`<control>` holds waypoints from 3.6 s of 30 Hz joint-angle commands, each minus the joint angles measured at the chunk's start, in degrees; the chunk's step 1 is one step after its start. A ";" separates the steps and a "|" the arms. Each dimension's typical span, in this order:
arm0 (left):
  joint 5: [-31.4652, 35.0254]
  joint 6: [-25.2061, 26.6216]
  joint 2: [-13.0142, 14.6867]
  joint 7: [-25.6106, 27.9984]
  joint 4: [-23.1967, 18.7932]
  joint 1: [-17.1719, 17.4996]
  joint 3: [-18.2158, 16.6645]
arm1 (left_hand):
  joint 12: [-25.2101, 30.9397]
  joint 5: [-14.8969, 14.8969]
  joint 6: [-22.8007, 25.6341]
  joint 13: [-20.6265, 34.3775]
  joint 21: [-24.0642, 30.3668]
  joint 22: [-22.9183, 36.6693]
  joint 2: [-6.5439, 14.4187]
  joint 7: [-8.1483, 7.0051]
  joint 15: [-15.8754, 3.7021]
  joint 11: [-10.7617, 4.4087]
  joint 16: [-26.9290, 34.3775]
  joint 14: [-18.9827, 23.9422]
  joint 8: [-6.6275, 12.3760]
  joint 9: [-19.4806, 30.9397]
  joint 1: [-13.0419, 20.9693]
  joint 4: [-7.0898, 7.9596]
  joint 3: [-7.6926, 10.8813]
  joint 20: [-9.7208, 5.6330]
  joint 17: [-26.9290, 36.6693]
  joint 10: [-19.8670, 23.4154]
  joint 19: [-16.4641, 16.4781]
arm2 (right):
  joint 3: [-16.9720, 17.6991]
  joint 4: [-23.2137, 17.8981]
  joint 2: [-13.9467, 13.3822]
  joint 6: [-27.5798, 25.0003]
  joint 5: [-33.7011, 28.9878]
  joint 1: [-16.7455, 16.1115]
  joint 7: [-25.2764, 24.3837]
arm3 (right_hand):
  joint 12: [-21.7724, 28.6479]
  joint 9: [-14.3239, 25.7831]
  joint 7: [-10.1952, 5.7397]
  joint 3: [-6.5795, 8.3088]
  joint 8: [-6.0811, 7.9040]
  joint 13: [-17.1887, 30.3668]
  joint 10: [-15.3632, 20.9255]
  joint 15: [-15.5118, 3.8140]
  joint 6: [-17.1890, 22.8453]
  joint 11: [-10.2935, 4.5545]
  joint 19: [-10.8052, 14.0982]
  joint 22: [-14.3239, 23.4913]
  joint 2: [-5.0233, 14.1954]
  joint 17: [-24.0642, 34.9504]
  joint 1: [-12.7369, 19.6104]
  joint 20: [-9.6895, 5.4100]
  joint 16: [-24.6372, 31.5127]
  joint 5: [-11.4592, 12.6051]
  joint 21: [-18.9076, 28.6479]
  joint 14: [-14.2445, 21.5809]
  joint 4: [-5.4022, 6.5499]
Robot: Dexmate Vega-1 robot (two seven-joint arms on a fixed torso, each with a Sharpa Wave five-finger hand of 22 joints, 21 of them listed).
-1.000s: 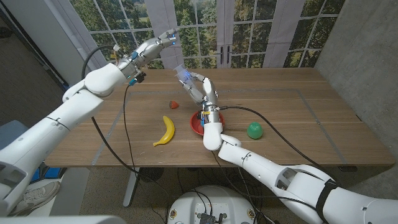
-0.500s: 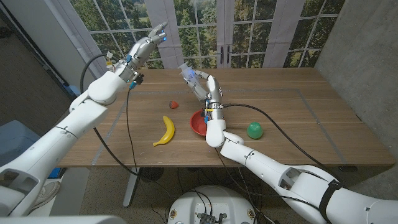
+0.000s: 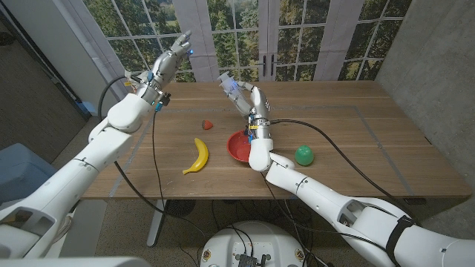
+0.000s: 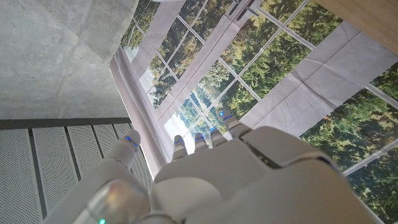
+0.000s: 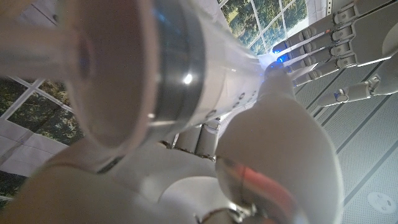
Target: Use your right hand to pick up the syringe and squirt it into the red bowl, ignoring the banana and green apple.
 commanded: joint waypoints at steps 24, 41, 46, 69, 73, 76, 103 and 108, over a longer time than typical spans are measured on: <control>-7.23 -1.81 -3.19 0.95 3.45 2.48 -1.83 | -0.31 -0.19 -0.07 0.11 -0.19 0.32 1.56 -0.20 -2.22 -0.03 -0.15 -1.22 -0.19 0.10 0.95 -1.18 0.25 -1.03 0.15 -0.38 0.04 | 0.25 -5.59 -3.37 -17.14 -1.59 1.38 2.31 | -0.34 0.04 -11.21 -0.77 0.06 0.53 5.87 -8.40 11.69 -5.39 -0.04 -0.04 8.80 0.37 9.44 -6.91 0.06 0.40 0.52 0.00 0.01; -10.14 -0.16 -3.17 0.62 3.75 3.83 -2.51 | -0.46 -0.30 -0.14 0.11 -0.32 0.35 1.61 0.04 -3.22 0.22 -0.31 -2.13 -0.26 0.10 1.02 -1.71 0.35 -1.55 0.13 -0.70 0.01 | 0.01 -6.42 -5.14 -25.32 -1.73 1.53 2.74 | -0.50 0.08 -11.21 -1.01 -0.09 0.74 5.85 -8.38 11.48 -5.37 0.12 -0.06 8.98 0.48 9.42 -6.70 0.06 0.39 0.80 0.12 0.23; -10.80 0.45 -3.17 0.79 3.45 4.25 -2.68 | -0.51 -0.32 -0.18 0.11 -0.37 0.35 1.60 0.02 -3.24 0.23 -0.32 -2.28 -0.29 0.10 1.00 -1.79 0.36 -1.54 0.14 -0.84 -0.07 | 0.11 -6.67 -5.59 -27.94 -1.37 1.32 3.21 | -0.56 0.09 -11.19 -1.03 -0.07 0.80 5.81 -8.45 11.59 -5.36 0.11 -0.07 9.03 0.48 9.49 -6.66 0.01 0.40 0.86 0.12 0.24; -10.06 2.33 -3.18 3.36 2.55 6.15 -2.63 | -0.63 -0.42 -0.50 0.11 -0.50 0.38 1.55 -0.09 -3.23 0.40 -0.23 -2.68 -0.40 0.10 0.82 -2.11 0.34 -1.61 0.17 -1.28 -0.24 | -0.37 -2.27 -5.43 -32.81 1.20 2.71 2.56 | -0.71 0.13 -11.22 -1.34 -0.16 1.10 5.95 -8.36 11.55 -5.39 -0.01 -0.10 9.08 0.65 9.67 -6.62 0.00 0.37 1.11 0.20 0.35; -10.79 2.39 -3.39 2.94 2.85 6.37 -2.60 | -0.63 -0.44 -0.51 0.11 -0.50 0.39 1.53 -0.07 -3.22 0.43 -0.22 -2.72 -0.40 0.10 0.79 -2.16 0.34 -1.58 0.17 -1.31 -0.22 | -0.63 -2.01 -5.49 -34.36 1.36 3.00 2.92 | -0.76 0.14 -11.21 -1.37 -0.17 1.15 5.92 -8.38 11.57 -5.38 -0.03 -0.11 9.13 0.65 9.74 -6.62 -0.05 0.38 1.15 0.20 0.37; -11.03 2.67 -3.38 2.82 2.94 6.45 -2.52 | -0.61 -0.45 -0.45 0.11 -0.48 0.39 1.51 -0.06 -3.19 0.41 -0.18 -2.68 -0.37 0.11 0.77 -2.21 0.33 -1.61 0.17 -1.29 -0.14 | -1.34 -0.79 -5.16 -35.92 0.85 3.77 2.88 | -0.77 0.14 -11.20 -1.42 -0.09 1.20 5.99 -8.42 11.77 -5.40 0.13 -0.11 9.12 0.83 9.80 -6.43 0.17 0.35 1.26 0.40 0.34; -11.35 3.86 -2.75 1.97 2.39 6.19 -2.10 | -0.58 -0.52 -0.32 0.10 -0.52 0.41 1.47 0.03 -3.34 0.48 -0.14 -3.09 -0.30 0.11 0.50 -2.45 0.28 -1.63 0.21 -1.47 -0.14 | -4.13 4.49 -4.62 -39.88 1.97 6.42 4.09 | -1.60 0.14 -10.65 -1.39 -0.05 0.64 6.40 -8.29 11.91 -5.45 1.55 -0.15 9.42 1.92 10.63 -4.77 1.20 -0.28 2.40 1.10 0.01; -11.55 4.16 -2.72 1.60 2.46 5.90 -1.91 | -0.56 -0.53 -0.31 0.10 -0.52 0.41 1.46 -0.02 -3.34 0.41 -0.12 -3.12 -0.30 0.11 0.45 -2.49 0.27 -1.63 0.21 -1.45 -0.12 | -4.88 6.37 -3.99 -40.89 1.73 7.21 3.71 | -1.74 0.12 -10.54 -1.26 -0.02 0.49 6.51 -8.29 11.94 -5.43 1.91 -0.18 9.48 2.00 10.84 -4.36 1.25 -0.40 2.63 1.15 -0.11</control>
